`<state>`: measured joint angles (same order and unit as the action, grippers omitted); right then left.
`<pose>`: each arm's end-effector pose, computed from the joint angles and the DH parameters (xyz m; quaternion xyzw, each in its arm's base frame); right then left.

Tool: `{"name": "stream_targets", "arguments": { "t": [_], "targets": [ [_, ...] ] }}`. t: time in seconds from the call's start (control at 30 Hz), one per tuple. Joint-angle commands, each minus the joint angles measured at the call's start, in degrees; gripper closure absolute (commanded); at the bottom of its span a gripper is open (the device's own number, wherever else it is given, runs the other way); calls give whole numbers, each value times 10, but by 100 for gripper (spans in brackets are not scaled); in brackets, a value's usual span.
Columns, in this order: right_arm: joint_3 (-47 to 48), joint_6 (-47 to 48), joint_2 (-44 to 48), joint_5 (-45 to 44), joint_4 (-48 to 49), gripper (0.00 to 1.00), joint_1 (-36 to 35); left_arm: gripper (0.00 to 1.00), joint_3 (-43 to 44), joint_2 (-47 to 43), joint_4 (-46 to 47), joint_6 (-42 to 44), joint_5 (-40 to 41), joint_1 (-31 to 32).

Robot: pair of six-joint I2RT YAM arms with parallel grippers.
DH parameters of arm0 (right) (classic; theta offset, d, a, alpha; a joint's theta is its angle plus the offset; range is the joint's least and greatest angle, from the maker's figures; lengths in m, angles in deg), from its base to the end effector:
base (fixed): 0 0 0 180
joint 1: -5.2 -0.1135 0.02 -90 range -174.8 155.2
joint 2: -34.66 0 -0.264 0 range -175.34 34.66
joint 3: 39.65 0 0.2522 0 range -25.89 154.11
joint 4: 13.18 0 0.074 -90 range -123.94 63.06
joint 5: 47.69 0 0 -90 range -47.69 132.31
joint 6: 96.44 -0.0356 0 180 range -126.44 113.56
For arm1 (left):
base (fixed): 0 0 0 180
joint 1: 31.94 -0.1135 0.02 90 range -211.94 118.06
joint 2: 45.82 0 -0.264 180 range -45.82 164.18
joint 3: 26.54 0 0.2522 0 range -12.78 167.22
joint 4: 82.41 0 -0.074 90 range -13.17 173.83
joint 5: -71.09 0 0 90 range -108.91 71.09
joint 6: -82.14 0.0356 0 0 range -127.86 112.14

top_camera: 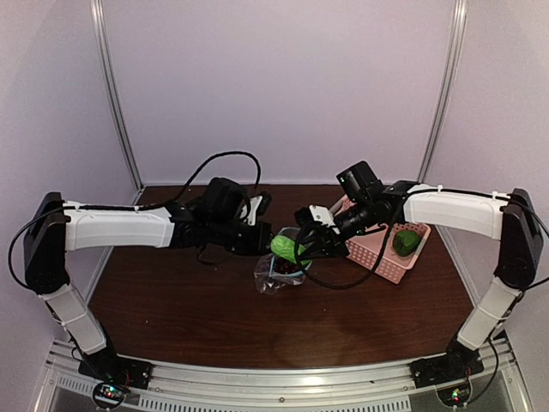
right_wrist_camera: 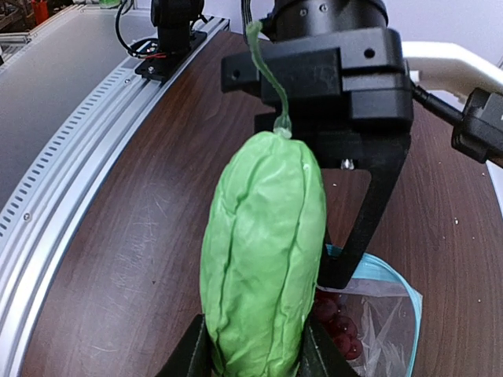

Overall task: Place the food in the zip-top bag and seal the zipper
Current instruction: Place the fake vegetable in the zipper food storage bag.

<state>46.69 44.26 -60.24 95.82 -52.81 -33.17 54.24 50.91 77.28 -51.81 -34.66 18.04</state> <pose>0.2609 0.2430 0.2681 -0.6995 0.4819 0.3839 0.3619 0.2374 -0.2978 0.2423 0.1083 0.8791 -0.4107 0.2162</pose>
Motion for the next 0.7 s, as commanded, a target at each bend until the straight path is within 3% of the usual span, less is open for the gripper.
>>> {"name": "stream_targets", "arguments": {
  "t": [0.0,0.37,0.67],
  "targets": [
    [36,93,-31,-29,-14,80,-2,100,11,-18,-21,25,-24,-10],
    [95,239,-55,-164,-85,78,-4,100,17,-22,-38,37,-42,-18],
    [157,334,-80,-289,-181,52,-36,100,23,-21,-38,40,-46,-23]
  ]
}}
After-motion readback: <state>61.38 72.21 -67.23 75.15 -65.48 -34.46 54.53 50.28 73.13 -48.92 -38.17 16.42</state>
